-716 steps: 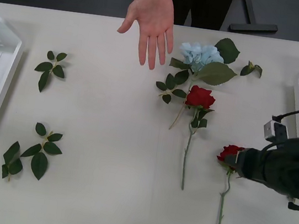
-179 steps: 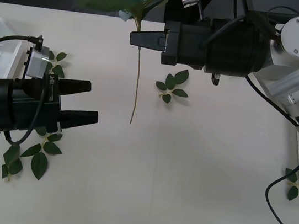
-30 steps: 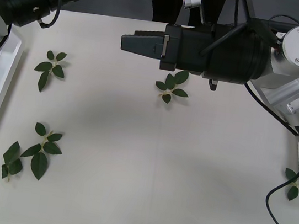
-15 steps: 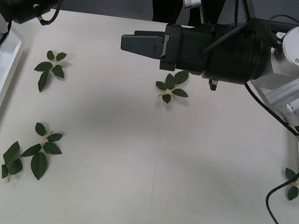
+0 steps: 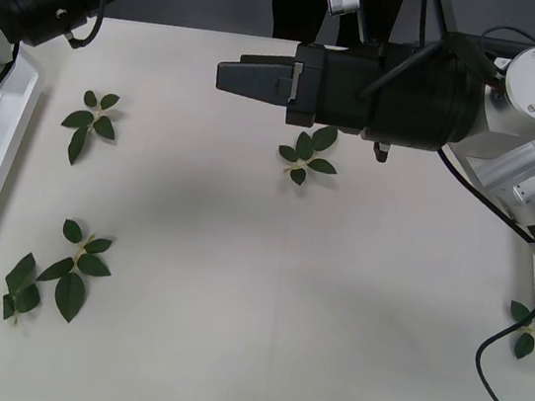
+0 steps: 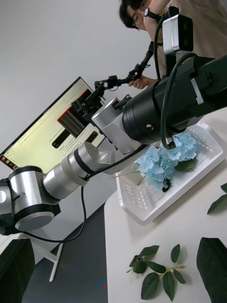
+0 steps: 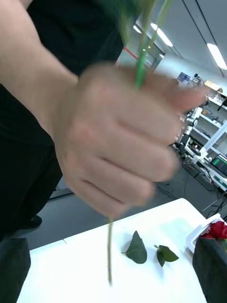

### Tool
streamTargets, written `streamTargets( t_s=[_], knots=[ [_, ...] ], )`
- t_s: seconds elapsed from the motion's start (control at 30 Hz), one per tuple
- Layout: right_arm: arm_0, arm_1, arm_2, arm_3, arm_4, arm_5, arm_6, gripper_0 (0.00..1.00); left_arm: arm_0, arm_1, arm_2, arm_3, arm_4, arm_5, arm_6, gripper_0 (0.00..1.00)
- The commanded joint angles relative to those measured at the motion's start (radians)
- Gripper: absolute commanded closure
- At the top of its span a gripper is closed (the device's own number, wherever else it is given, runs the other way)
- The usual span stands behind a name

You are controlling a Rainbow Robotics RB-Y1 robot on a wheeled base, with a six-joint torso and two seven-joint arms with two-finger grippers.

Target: Place the red flowers into the right box and the blue flowers into the left box. If a person shows an open palm, hand one flower to the person first, then continue sorting.

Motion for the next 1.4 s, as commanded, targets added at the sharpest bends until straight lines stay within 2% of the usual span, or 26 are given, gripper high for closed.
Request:
streamTargets(
  t_s=[0.03,0.23,0.33,0.6,0.73,0.97,1.13,1.4],
  knots=[
    [0.005,-0.017,-0.01,-0.039,-0.014,-0.007,0.024,0.0,-0.055,-0.011,0.03,-0.004,0.018,0.014,-0.039,0.0],
    [0.005,-0.017,-0.01,-0.039,-0.014,-0.007,0.024,0.0,-0.045,0.02,0.03,-0.007,0.021,0.09,-0.039,0.0],
    [0.005,-0.017,-0.01,-0.039,-0.014,-0.007,0.024,0.0,-0.008,0.049,0.029,-0.053,0.021,0.136,-0.039,0.0],
    [0.005,-0.017,-0.01,-0.039,-0.014,-0.007,0.024,0.0,0.285,0.245,0.035,-0.469,0.064,0.133,-0.039,0.0],
    [0.005,-0.017,-0.01,-0.039,-0.014,-0.007,0.024,0.0,0.452,0.33,0.102,-0.627,0.127,0.139,-0.039,0.0],
    [-0.002,-0.038,-0.028,-0.032,-0.021,0.006,0.01,0.0,0.715,0.353,0.268,-0.794,0.176,0.24,-0.039,0.0],
    [-0.021,-0.112,-0.047,-0.021,-0.019,0.048,0.0,0.0,0.89,0.367,0.331,-0.926,0.198,0.254,-0.039,0.0],
    [-0.025,-0.278,-0.056,0.033,0.027,0.231,0.072,0.0,0.998,0.463,0.335,-0.992,0.237,0.241,-0.039,0.0]
  ],
)
